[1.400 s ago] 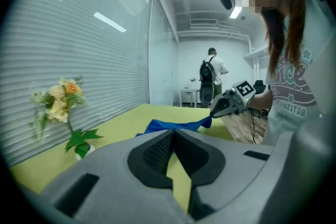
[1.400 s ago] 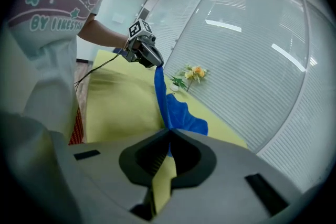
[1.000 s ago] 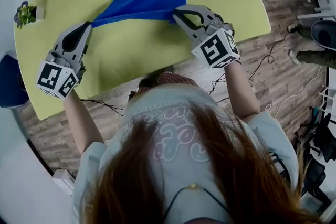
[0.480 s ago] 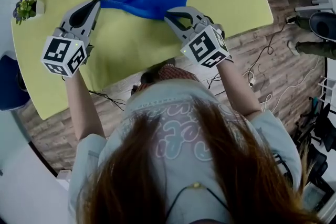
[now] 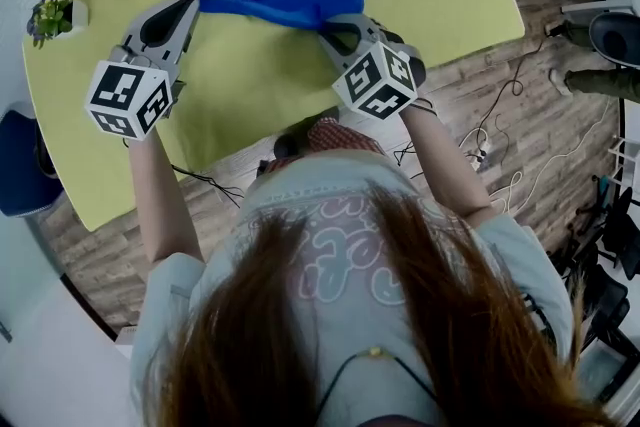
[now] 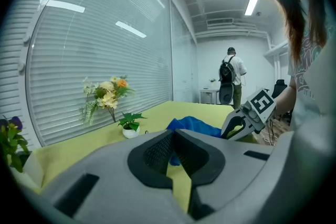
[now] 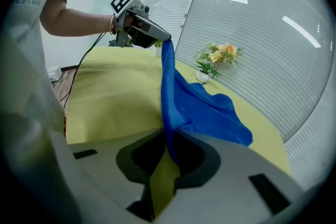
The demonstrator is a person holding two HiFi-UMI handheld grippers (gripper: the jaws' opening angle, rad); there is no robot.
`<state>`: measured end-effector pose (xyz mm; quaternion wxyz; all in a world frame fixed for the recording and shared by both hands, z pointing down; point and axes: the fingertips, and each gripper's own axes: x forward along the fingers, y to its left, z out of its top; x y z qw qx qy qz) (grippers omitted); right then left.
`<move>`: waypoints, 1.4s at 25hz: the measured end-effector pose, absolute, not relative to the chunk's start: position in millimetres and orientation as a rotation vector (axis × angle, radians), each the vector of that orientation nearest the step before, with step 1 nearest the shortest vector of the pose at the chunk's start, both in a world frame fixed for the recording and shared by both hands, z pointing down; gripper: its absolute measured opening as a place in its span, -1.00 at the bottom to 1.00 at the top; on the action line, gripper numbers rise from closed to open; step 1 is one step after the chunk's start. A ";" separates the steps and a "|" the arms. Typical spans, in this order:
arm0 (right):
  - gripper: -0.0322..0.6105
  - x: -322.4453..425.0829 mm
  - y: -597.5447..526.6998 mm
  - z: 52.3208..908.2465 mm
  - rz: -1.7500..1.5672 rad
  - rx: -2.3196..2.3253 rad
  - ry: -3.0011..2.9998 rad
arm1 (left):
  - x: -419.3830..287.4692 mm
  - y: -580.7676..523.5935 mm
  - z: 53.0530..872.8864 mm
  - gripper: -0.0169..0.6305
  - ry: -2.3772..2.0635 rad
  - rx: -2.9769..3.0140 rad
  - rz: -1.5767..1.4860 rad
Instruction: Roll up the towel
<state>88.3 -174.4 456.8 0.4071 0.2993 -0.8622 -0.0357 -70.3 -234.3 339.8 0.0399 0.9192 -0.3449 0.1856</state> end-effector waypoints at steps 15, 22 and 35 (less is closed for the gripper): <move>-0.83 101.6 -152.6 390.4 -0.043 0.906 -2.343 | -98.1 -214.2 339.3 -0.90 -1.073 2.817 0.523; -0.84 109.5 -124.0 319.7 -0.221 1.056 -2.391 | -136.4 -170.5 300.9 -0.90 -1.195 2.839 0.415; -0.84 42.1 -101.8 197.4 -0.585 1.055 -2.575 | -219.3 -95.5 175.2 -0.90 -1.552 2.919 0.378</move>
